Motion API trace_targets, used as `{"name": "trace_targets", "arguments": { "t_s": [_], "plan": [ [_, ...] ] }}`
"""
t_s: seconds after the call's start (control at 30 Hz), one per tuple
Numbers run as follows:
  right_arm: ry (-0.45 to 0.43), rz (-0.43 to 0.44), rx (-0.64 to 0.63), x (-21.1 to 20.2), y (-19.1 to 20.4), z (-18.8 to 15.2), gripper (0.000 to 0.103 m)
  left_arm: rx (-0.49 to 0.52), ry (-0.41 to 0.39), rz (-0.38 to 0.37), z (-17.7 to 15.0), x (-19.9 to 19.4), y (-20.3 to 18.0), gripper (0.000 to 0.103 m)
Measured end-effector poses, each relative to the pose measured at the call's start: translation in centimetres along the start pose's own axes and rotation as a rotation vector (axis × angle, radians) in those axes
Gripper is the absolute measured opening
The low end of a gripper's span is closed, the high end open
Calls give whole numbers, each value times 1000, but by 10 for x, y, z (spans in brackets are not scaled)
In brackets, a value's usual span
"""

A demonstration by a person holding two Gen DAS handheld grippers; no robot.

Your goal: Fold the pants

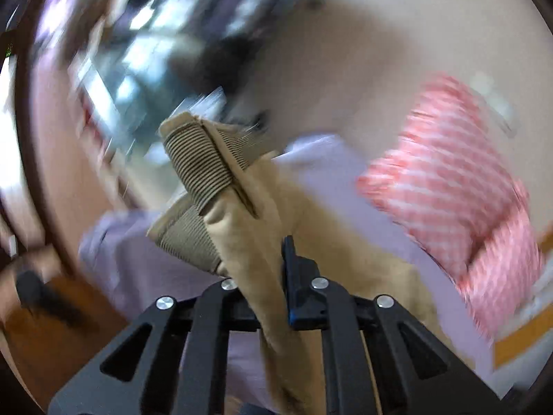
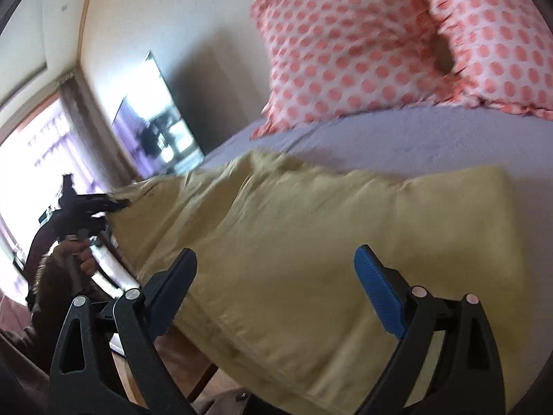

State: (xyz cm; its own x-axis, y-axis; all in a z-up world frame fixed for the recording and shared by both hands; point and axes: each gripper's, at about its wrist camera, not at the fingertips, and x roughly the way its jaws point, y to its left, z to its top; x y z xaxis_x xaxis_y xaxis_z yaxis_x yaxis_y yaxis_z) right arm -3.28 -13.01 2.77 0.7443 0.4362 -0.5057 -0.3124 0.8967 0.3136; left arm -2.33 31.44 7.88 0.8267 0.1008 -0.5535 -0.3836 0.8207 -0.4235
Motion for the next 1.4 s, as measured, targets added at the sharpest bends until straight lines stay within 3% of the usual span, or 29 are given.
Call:
{"name": "trace_targets", "arguments": {
  "t_s": [0.1, 0.17, 0.2, 0.3, 0.33, 0.43, 0.5, 0.53, 0.73, 0.83, 0.97, 1.0, 1.07, 1.1, 1.17, 1.2, 1.3, 1.37, 1.4],
  "plan": [
    [-97, -68, 72, -28, -26, 6, 97, 267, -57, -51, -3, -26, -93, 9],
    [-163, -124, 149, -49, -49, 9, 97, 472, -76, -145, -25, -42, -166, 9],
    [-187, -143, 181, -58, -59, 9, 97, 585, -73, -221, -45, -49, -206, 9],
    [-254, -217, 270, -88, -87, 5, 97, 816, -24, -373, -103, -53, -274, 9],
    [-270, -239, 288, -97, -93, 3, 97, 923, 21, -419, -139, -49, -296, 9],
    [-297, -266, 342, -114, -111, -3, 97, 1163, 163, -454, -228, -27, -321, 9],
    [-300, -262, 390, -122, -124, -7, 97, 1244, 228, -463, -267, -15, -319, 9],
    [-297, -253, 411, -123, -129, -8, 97, 1277, 175, -441, -283, -17, -315, 8],
    [-289, -137, 513, -117, -148, -4, 97, 1144, 36, -504, -251, -53, -311, 8],
    [-271, -114, 517, -110, -146, -1, 97, 1202, 55, -534, -275, -57, -320, 8],
    [-185, -65, 495, -94, -141, 6, 97, 1328, 110, -473, -320, -35, -316, 11],
    [-148, -65, 479, -87, -139, 8, 97, 1319, 118, -489, -317, -40, -312, 14],
    [-92, -85, 447, -75, -137, 13, 94, 1251, 181, -596, -298, -54, -301, 25],
    [-49, -96, 423, -66, -136, 16, 90, 1199, 214, -652, -282, -62, -291, 36],
    [7, -116, 402, -53, -138, 19, 83, 1109, 231, -696, -253, -68, -274, 56],
    [27, -129, 396, -47, -140, 19, 81, 1061, 230, -692, -236, -67, -265, 65],
    [66, -158, 372, -36, -143, 20, 74, 888, 223, -503, -171, -33, -231, 73],
    [86, -145, 347, -30, -142, 20, 62, 705, 337, -380, -129, 19, -201, 72],
    [108, -114, 351, -27, -142, 19, 60, 624, 396, -366, -116, 41, -188, 72]
  ]
}}
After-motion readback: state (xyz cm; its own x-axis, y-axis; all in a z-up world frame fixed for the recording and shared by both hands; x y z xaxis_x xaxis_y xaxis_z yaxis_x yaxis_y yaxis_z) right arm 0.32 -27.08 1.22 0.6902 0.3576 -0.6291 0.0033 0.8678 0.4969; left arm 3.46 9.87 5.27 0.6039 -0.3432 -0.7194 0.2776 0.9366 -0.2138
